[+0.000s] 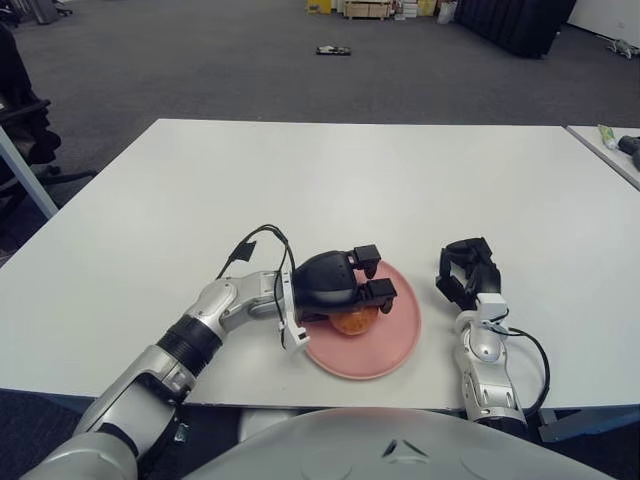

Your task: Put the apple into the plate.

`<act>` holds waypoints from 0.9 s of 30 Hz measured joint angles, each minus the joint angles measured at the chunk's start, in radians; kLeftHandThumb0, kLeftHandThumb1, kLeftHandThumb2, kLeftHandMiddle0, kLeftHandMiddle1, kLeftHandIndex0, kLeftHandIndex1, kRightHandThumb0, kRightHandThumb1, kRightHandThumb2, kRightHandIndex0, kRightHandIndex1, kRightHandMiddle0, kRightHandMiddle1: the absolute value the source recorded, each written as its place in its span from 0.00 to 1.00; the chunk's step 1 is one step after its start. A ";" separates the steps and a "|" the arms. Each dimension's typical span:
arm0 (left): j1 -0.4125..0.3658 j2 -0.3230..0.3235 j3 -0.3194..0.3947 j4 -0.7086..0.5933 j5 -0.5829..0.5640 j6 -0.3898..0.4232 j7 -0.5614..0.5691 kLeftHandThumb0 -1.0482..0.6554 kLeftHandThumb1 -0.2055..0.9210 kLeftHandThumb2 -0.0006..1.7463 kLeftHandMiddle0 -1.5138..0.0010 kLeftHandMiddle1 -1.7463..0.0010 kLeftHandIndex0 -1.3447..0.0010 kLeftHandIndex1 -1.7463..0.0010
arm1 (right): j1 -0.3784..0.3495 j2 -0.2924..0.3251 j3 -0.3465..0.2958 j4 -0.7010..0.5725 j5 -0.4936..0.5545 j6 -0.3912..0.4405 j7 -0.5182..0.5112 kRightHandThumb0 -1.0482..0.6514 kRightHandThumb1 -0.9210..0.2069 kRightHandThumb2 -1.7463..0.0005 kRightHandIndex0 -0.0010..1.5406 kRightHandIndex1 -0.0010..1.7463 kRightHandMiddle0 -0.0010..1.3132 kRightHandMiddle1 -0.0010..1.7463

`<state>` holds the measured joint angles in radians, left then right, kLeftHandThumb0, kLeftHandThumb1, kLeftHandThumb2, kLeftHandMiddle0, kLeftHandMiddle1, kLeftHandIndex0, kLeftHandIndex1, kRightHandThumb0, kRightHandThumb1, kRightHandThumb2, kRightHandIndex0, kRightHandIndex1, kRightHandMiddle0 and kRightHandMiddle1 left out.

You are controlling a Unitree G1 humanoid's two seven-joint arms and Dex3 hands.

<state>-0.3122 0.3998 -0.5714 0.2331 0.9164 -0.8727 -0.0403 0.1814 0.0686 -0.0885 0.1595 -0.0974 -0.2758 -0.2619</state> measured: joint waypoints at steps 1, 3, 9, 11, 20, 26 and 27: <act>-0.012 0.005 -0.006 0.002 -0.024 -0.002 -0.036 0.27 0.88 0.55 0.90 0.38 0.91 0.35 | 0.000 0.000 0.000 0.000 0.000 0.000 0.000 0.40 0.20 0.52 0.34 0.73 0.25 1.00; -0.041 0.019 -0.023 0.008 -0.062 -0.006 -0.106 0.18 0.95 0.56 0.96 0.61 0.96 0.57 | 0.000 0.000 0.000 0.000 0.000 0.000 0.000 0.40 0.19 0.52 0.34 0.73 0.25 1.00; -0.102 0.041 -0.056 0.009 -0.136 0.000 -0.255 0.07 0.99 0.62 1.00 0.94 1.00 0.92 | -0.001 0.004 0.000 -0.003 -0.003 0.008 -0.009 0.40 0.19 0.53 0.34 0.73 0.24 1.00; -0.109 0.041 -0.061 0.009 -0.164 0.009 -0.292 0.06 1.00 0.63 1.00 0.97 1.00 0.96 | -0.001 0.006 0.001 -0.006 -0.007 0.014 -0.015 0.40 0.18 0.53 0.34 0.73 0.24 1.00; -0.097 0.040 -0.063 0.004 -0.238 0.035 -0.354 0.00 1.00 0.63 1.00 1.00 1.00 1.00 | 0.001 0.008 0.003 -0.016 -0.012 0.029 -0.017 0.40 0.17 0.54 0.35 0.73 0.23 1.00; -0.067 0.038 -0.051 0.012 -0.246 0.020 -0.316 0.00 1.00 0.60 1.00 1.00 1.00 1.00 | 0.001 0.009 0.003 -0.019 -0.011 0.037 -0.017 0.40 0.18 0.54 0.35 0.73 0.24 1.00; -0.064 0.038 -0.048 0.014 -0.246 0.015 -0.306 0.00 1.00 0.60 1.00 1.00 1.00 1.00 | 0.001 0.009 0.003 -0.019 -0.011 0.037 -0.017 0.40 0.18 0.54 0.34 0.73 0.24 1.00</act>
<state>-0.3761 0.4373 -0.6199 0.2474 0.6707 -0.8582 -0.3466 0.1828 0.0773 -0.0859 0.1409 -0.1085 -0.2389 -0.2787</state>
